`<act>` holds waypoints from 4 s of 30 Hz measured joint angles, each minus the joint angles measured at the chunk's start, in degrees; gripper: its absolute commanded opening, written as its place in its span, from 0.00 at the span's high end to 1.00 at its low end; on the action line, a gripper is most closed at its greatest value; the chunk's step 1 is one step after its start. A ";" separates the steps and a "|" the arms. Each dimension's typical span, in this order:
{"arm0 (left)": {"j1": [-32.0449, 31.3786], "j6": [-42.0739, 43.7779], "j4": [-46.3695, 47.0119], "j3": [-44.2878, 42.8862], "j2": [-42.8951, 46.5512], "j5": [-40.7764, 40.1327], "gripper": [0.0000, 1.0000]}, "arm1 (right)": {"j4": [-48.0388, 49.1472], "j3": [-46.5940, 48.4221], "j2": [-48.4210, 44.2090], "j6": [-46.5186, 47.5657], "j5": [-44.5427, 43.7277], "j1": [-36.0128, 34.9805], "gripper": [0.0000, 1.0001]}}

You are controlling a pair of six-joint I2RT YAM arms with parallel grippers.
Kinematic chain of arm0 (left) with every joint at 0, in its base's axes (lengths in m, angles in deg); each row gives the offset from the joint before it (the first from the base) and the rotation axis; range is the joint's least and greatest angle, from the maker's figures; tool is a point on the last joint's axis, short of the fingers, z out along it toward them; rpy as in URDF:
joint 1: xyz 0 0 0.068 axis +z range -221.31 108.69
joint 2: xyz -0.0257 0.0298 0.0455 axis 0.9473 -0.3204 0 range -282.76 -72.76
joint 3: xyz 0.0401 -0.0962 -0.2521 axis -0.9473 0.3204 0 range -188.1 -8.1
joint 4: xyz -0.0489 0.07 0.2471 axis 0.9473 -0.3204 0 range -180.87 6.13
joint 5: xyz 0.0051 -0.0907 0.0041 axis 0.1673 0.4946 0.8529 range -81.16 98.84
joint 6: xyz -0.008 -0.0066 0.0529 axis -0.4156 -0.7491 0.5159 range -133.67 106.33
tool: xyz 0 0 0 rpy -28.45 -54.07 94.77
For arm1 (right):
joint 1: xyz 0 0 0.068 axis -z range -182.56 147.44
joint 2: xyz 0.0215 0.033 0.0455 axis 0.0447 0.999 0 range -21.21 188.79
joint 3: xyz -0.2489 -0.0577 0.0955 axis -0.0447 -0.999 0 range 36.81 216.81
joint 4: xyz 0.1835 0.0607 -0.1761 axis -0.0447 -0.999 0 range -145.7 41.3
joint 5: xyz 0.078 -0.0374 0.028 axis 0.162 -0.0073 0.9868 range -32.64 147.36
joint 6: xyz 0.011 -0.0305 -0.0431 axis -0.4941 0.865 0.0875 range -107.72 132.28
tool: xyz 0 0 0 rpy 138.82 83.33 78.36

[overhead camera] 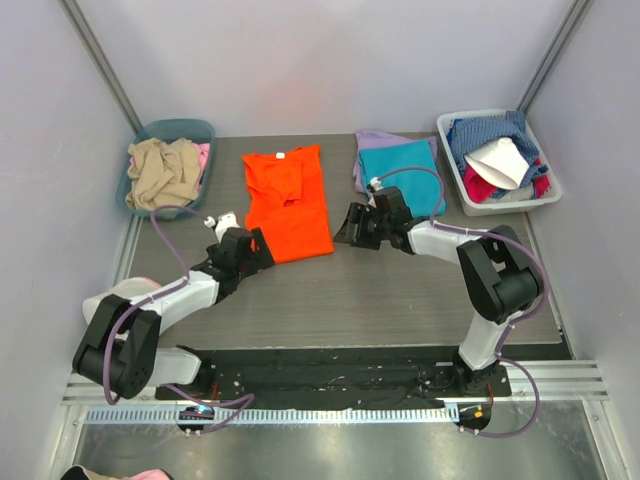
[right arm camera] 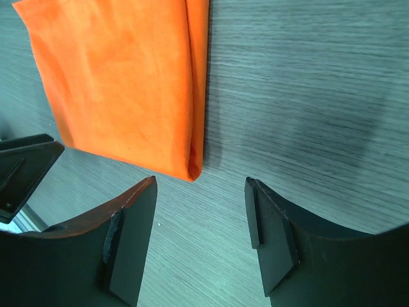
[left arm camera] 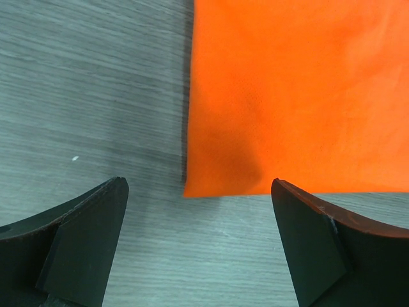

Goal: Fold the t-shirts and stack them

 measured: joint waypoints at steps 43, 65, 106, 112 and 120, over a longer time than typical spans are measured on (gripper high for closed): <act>-1.01 -1.53 8.92 -0.31 -8.35 5.07 1.00 | -0.31 3.67 8.17 1.33 3.13 -3.69 0.99; -27.91 -18.25 -24.46 5.44 31.08 -4.85 1.00 | -20.15 -14.36 -28.57 0.26 -4.20 -13.90 0.99; -6.73 -1.57 -10.58 -20.94 -1.25 -4.13 0.99 | -16.94 17.97 -2.99 3.23 -11.06 -3.63 0.99; -3.98 -0.39 -5.97 -24.48 -10.14 -0.28 1.00 | -15.50 19.43 1.22 3.21 -9.29 -1.14 0.99; -0.37 1.64 -2.21 -32.24 -20.50 4.61 1.00 | -13.75 26.60 7.76 3.21 -7.26 2.21 0.99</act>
